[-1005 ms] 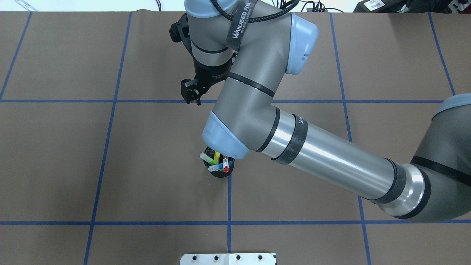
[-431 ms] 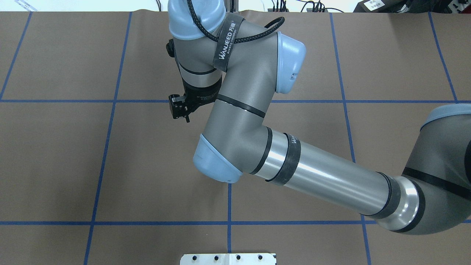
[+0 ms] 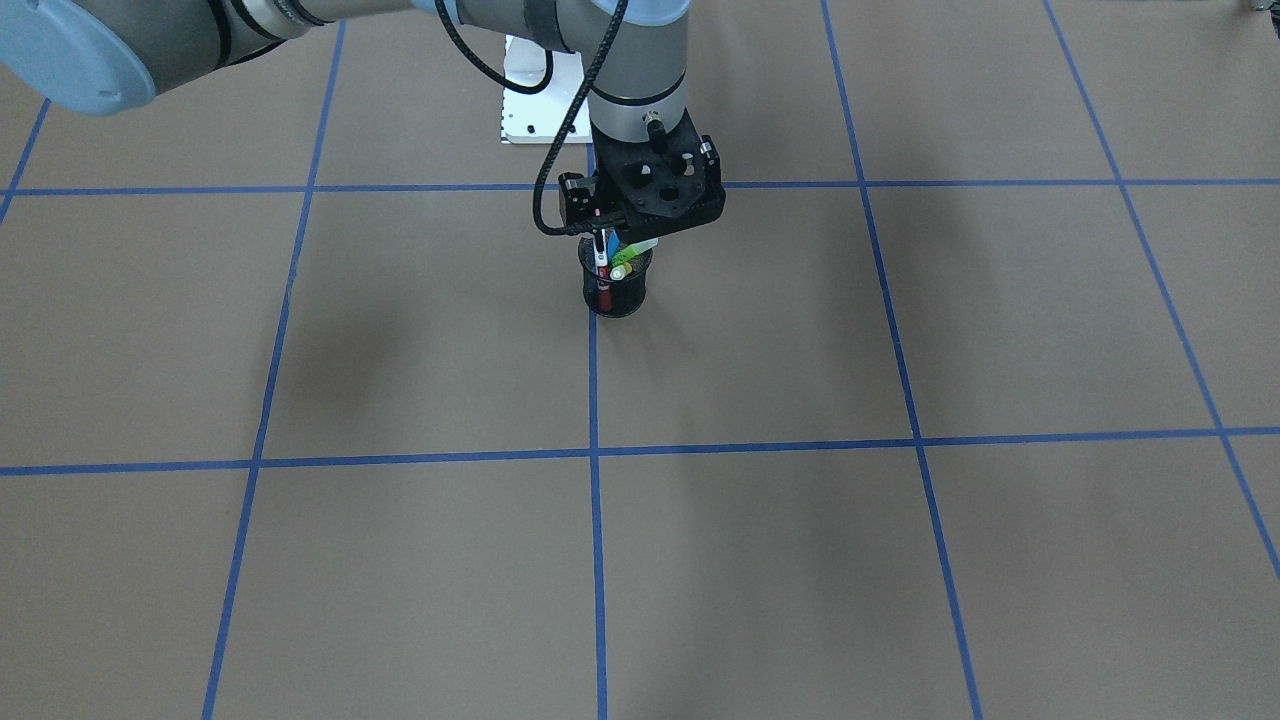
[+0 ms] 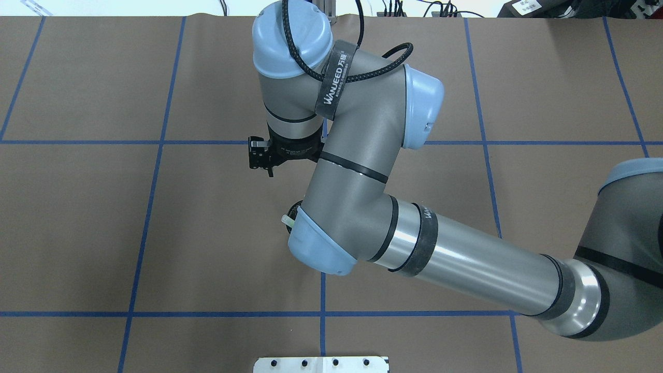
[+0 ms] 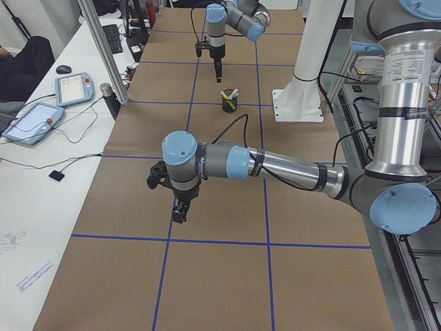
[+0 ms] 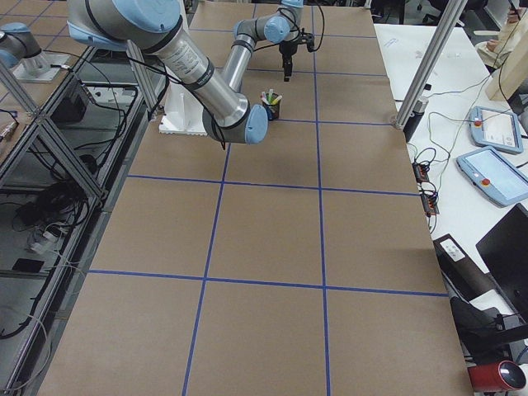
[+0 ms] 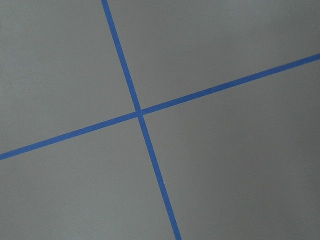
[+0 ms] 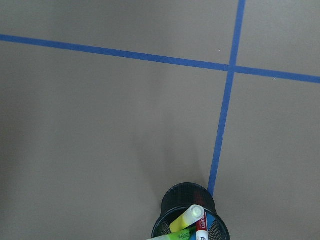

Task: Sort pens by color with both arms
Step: 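Lower the right gripper into the cup and grasp the blue marker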

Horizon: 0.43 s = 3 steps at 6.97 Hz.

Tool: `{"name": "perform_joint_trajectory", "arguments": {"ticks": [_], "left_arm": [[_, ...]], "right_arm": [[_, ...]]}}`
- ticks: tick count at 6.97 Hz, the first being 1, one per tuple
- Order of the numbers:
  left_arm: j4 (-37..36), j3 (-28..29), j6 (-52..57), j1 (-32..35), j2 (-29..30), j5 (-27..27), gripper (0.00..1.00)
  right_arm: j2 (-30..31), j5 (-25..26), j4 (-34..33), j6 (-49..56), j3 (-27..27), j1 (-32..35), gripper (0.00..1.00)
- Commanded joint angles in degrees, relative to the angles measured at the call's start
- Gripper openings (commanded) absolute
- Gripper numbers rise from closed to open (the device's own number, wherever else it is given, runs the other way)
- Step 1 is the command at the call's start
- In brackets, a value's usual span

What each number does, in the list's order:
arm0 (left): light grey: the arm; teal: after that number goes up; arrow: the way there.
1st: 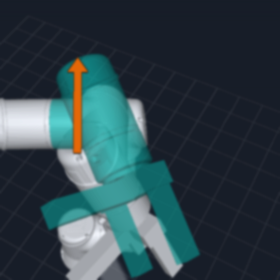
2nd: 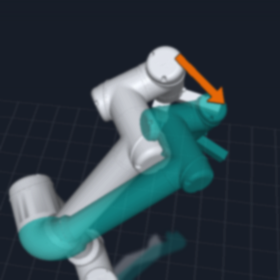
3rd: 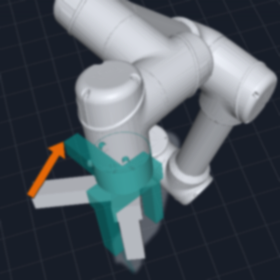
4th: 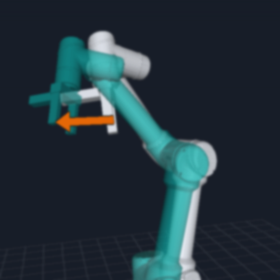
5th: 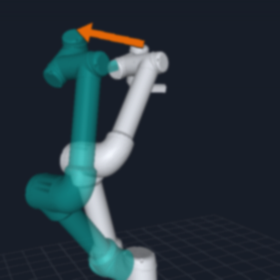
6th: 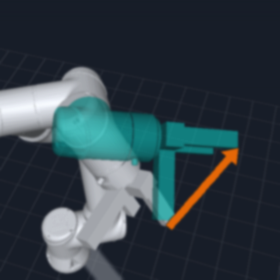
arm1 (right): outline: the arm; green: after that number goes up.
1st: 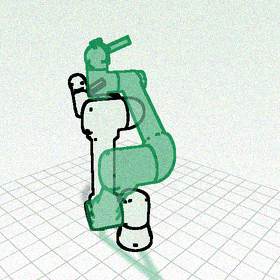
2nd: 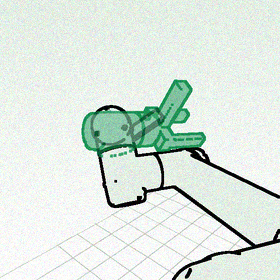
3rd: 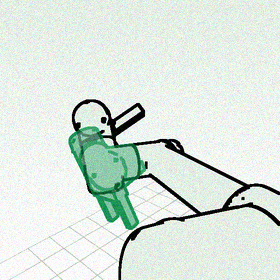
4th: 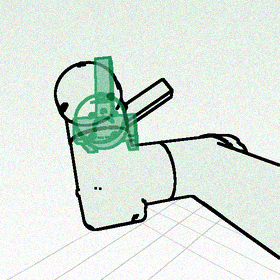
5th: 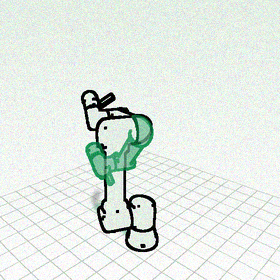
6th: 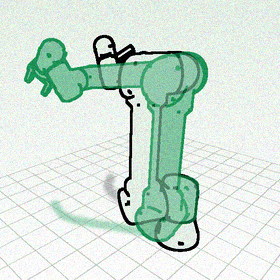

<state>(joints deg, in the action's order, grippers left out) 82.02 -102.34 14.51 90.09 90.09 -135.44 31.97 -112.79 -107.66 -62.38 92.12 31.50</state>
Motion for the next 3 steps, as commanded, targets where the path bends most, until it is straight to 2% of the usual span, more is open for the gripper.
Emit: {"name": "perform_joint_trajectory", "arguments": {"ticks": [1, 3], "left_arm": [[0.07, 0.03, 0.00, -0.01, 0.00, 0.00, 0.99], [0.16, -0.05, 0.00, -0.01, -0.09, 0.00, 0.99]], "right_arm": [[1.68, 7.46, -0.53, -1.51, -0.44, -4.06, 0.99], [0.21, 6.02, -4.13, -6.39, 0.07, -5.04, 0.98]]}}
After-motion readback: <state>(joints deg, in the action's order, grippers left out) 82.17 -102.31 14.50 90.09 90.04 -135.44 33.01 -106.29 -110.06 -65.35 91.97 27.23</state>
